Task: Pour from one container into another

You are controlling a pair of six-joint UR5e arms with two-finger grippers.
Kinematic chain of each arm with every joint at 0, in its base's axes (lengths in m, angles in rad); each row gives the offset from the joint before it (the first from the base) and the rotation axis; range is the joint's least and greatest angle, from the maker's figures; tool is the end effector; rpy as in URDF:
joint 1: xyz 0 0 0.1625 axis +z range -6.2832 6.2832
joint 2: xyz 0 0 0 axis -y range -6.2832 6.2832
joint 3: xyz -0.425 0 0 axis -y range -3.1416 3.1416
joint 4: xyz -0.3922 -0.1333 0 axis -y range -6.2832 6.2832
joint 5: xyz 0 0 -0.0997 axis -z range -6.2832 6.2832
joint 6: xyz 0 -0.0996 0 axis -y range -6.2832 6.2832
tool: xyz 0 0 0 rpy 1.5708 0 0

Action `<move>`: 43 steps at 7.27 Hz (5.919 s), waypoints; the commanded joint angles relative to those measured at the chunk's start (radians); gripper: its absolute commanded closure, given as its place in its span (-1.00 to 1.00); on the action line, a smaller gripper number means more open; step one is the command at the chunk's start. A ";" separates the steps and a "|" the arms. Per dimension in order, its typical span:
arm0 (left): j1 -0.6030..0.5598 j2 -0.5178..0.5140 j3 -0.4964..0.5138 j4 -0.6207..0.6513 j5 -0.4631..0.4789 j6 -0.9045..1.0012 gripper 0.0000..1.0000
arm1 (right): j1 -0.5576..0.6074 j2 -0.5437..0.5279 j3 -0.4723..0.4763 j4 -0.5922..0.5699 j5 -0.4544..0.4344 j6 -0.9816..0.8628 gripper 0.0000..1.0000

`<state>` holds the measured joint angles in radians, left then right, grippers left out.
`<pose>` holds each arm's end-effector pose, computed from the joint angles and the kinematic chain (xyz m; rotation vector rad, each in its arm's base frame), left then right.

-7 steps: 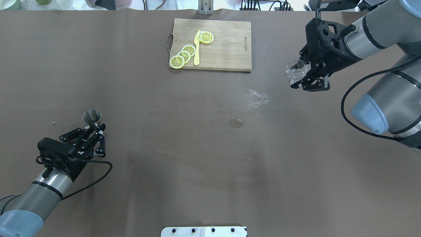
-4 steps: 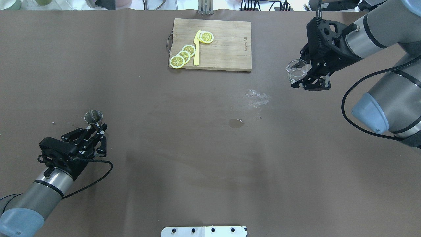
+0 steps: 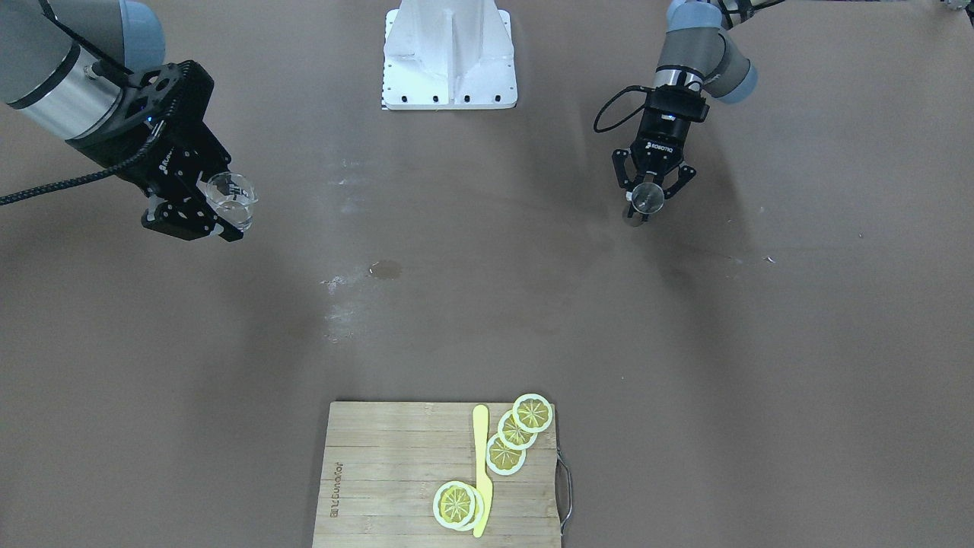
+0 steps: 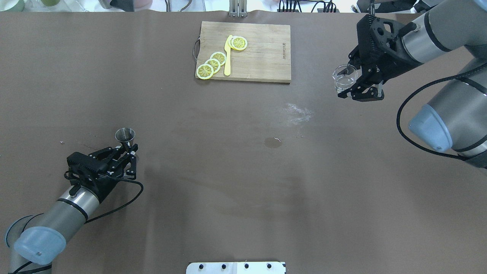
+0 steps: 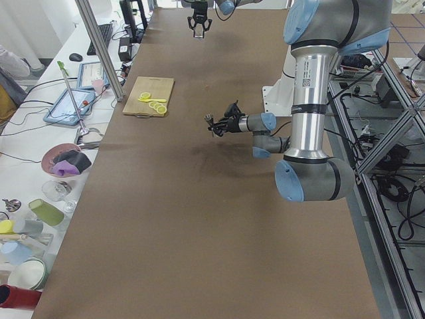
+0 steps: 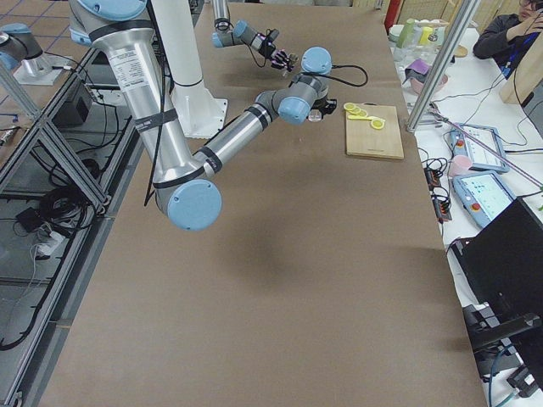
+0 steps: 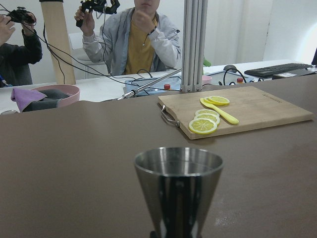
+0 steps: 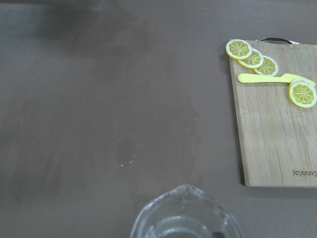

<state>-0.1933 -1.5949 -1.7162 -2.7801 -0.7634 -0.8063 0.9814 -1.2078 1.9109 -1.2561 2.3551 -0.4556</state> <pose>0.4350 -0.2943 0.4365 1.1764 0.8289 -0.0870 -0.2603 -0.5025 0.2584 0.9871 -0.8396 -1.3043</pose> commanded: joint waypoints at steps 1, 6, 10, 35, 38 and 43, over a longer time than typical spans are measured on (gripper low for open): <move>-0.015 -0.039 0.041 0.001 -0.014 0.002 1.00 | 0.006 -0.009 0.017 -0.002 0.003 -0.001 1.00; -0.153 -0.229 0.066 0.174 -0.133 0.165 1.00 | 0.008 -0.012 0.023 -0.002 -0.002 -0.002 1.00; -0.157 -0.428 0.087 0.191 -0.114 0.362 1.00 | -0.003 -0.001 0.025 -0.003 -0.005 0.000 1.00; -0.069 -0.741 0.230 0.445 -0.123 0.254 1.00 | -0.167 0.435 -0.115 -0.693 -0.240 -0.374 1.00; -0.063 -0.743 0.231 0.445 -0.123 0.254 1.00 | -0.185 0.465 -0.136 -0.755 -0.273 -0.426 1.00; -0.064 -0.741 0.228 0.441 -0.111 0.257 1.00 | -0.211 0.468 -0.108 -0.845 -0.303 -0.483 1.00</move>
<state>-0.2576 -2.3363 -1.4870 -2.3379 -0.8766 -0.5508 0.7729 -0.7402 1.7964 -2.0740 2.0588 -0.9187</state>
